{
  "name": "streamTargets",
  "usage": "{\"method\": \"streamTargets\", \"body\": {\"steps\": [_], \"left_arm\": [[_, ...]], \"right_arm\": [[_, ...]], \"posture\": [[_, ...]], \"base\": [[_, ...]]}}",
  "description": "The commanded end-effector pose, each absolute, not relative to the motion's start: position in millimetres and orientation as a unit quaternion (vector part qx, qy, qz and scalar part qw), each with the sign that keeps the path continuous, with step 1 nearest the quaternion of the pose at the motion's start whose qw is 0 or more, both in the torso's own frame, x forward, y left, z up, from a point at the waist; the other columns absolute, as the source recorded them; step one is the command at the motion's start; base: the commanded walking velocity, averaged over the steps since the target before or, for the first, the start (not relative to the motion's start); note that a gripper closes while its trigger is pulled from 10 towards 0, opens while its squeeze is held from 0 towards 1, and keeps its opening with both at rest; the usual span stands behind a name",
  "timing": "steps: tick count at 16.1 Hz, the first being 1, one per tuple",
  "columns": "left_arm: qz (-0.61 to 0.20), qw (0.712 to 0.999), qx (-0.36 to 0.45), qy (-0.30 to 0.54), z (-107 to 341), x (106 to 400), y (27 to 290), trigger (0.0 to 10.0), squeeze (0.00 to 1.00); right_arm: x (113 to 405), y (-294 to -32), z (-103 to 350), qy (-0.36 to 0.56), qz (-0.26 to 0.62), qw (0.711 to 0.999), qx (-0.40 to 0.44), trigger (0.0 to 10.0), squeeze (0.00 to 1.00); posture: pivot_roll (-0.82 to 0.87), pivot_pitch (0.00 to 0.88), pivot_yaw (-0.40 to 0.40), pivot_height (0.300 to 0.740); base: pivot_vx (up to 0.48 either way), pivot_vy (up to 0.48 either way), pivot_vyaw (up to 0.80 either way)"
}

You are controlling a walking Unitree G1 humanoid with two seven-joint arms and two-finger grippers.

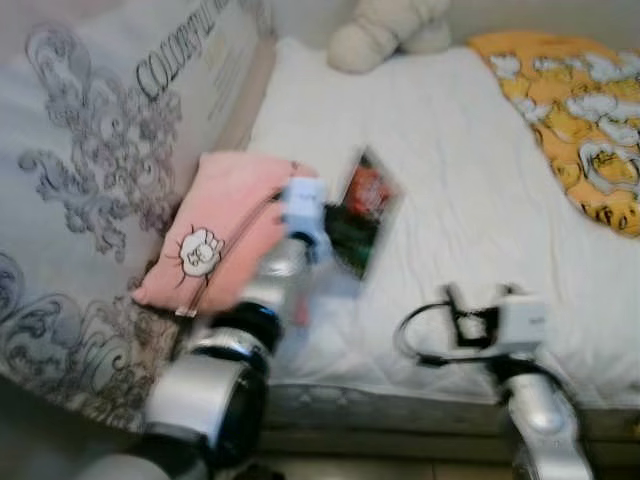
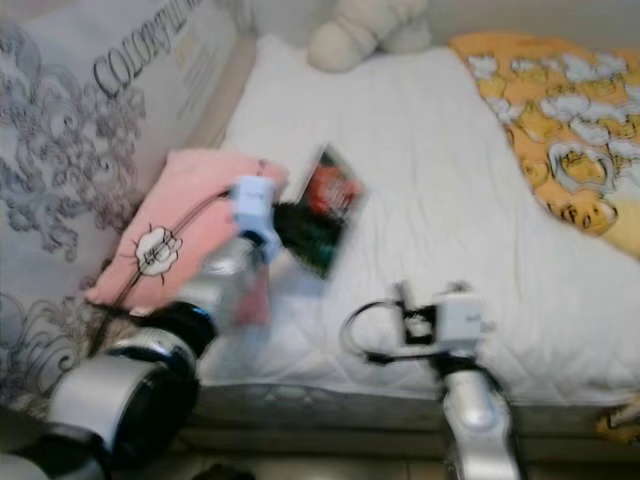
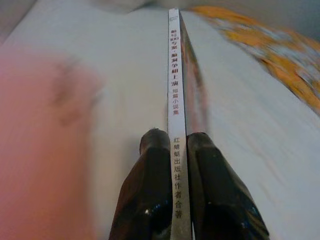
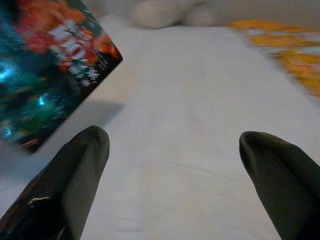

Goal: Clean up the room

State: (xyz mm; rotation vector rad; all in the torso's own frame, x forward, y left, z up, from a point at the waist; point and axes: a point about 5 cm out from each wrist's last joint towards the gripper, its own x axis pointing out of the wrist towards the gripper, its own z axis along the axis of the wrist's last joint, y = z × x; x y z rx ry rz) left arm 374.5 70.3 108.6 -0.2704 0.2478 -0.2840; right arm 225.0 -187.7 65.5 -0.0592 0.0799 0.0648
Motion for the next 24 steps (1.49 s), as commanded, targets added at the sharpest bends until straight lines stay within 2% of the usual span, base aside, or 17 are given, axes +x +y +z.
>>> {"method": "streamTargets", "body": {"steps": [1, 3, 5, 6, 7, 8, 9, 12, 14, 15, 16, 17, 19, 20, 22, 24], "left_arm": [[-0.133, 0.941, -0.264, 0.164, 109, 374, 54, 10.0, 0.00], [-0.127, 0.909, -0.348, 0.190, 106, 371, 45, 10.0, 0.00], [-0.066, 0.863, -0.450, 0.219, 92, 366, 53, 10.0, 0.00], [-0.013, 0.856, -0.455, 0.246, 72, 358, 65, 10.0, 0.00], [0.002, 0.855, -0.450, 0.257, 65, 354, 69, 10.0, 0.00], [-0.020, 0.878, -0.409, 0.247, 70, 357, 67, 10.0, 0.00], [-0.098, 0.900, -0.377, 0.197, 99, 369, 50, 10.0, 0.00], [-0.222, 0.907, -0.335, 0.127, 142, 375, 10, 10.0, 0.00], [-0.293, 0.896, -0.322, 0.082, 168, 372, -15, 10.0, 0.00], [-0.326, 0.867, -0.365, 0.088, 177, 367, -30, 10.0, 0.00], [-0.283, 0.803, -0.501, 0.153, 167, 365, -33, 10.0, 0.00], [-0.246, 0.794, -0.524, 0.186, 151, 361, -32, 10.0, 0.00], [-0.181, 0.792, -0.536, 0.231, 122, 352, -27, 10.0, 0.00], [-0.115, 0.802, -0.520, 0.271, 93, 340, -22, 10.0, 0.00], [-0.084, 0.814, -0.491, 0.300, 77, 328, -26, 10.0, 0.00], [-0.102, 0.845, -0.439, 0.288, 84, 328, -35, 10.0, 0.00]], "right_arm": [[205, -203, 65, 0.069, 0.031, 0.996, -0.049, 10.0, 0.00], [186, -210, 68, 0.089, 0.039, 0.993, -0.060, 10.0, 0.00], [169, -210, 70, 0.112, 0.052, 0.990, -0.068, 10.0, 0.00], [161, -204, 69, 0.125, 0.067, 0.987, -0.069, 10.0, 0.00], [158, -201, 70, 0.130, 0.071, 0.986, -0.070, 10.0, 0.00], [157, -202, 71, 0.134, 0.066, 0.987, -0.065, 10.0, 0.00], [155, -202, 69, 0.142, 0.061, 0.986, -0.059, 10.0, 0.00], [151, -202, 65, 0.155, 0.056, 0.985, -0.056, 10.0, 0.00], [150, -200, 63, 0.159, 0.051, 0.985, -0.052, 10.0, 0.00], [149, -200, 61, 0.160, 0.048, 0.985, -0.050, 10.0, 0.00], [147, -200, 60, 0.163, 0.043, 0.984, -0.048, 10.0, 0.00], [145, -200, 59, 0.165, 0.041, 0.984, -0.048, 10.0, 0.00], [142, -199, 59, 0.170, 0.040, 0.984, -0.047, 10.0, 0.00], [138, -199, 58, 0.174, 0.041, 0.983, -0.048, 10.0, 0.00], [134, -198, 57, 0.181, 0.045, 0.981, -0.050, 10.0, 0.00], [135, -194, 59, 0.172, 0.051, 0.982, -0.050, 10.0, 0.00]], "posture": [[-0.20, 0.000, -0.027, 0.740], [-0.24, 0.014, -0.056, 0.740], [-0.28, 0.053, -0.085, 0.740], [-0.29, 0.058, -0.082, 0.740], [-0.28, 0.055, -0.079, 0.740], [-0.28, 0.054, -0.078, 0.740], [-0.26, 0.048, -0.070, 0.740], [-0.23, 0.042, -0.055, 0.740], [-0.23, 0.038, -0.039, 0.740], [-0.23, 0.039, -0.030, 0.740], [-0.24, 0.045, -0.019, 0.740], [-0.25, 0.050, -0.014, 0.740], [-0.26, 0.054, -0.013, 0.740], [-0.27, 0.056, -0.011, 0.740], [-0.28, 0.059, -0.013, 0.740], [-0.30, 0.051, -0.008, 0.740]], "base": [[0.000, 0.000, 0.00], [0.000, 0.000, 0.00], [0.000, 0.000, 0.00], [0.000, 0.000, 0.00], [0.000, 0.000, 0.00], [0.000, 0.000, 0.00], [0.000, 0.000, 0.00], [0.000, 0.000, 0.00], [0.000, 0.000, 0.00], [0.000, 0.000, 0.00], [0.000, 0.000, 0.00], [0.000, 0.000, 0.00], [0.000, 0.000, 0.00], [0.000, 0.000, 0.00], [0.000, 0.000, 0.00], [0.000, 0.000, 0.00]]}}
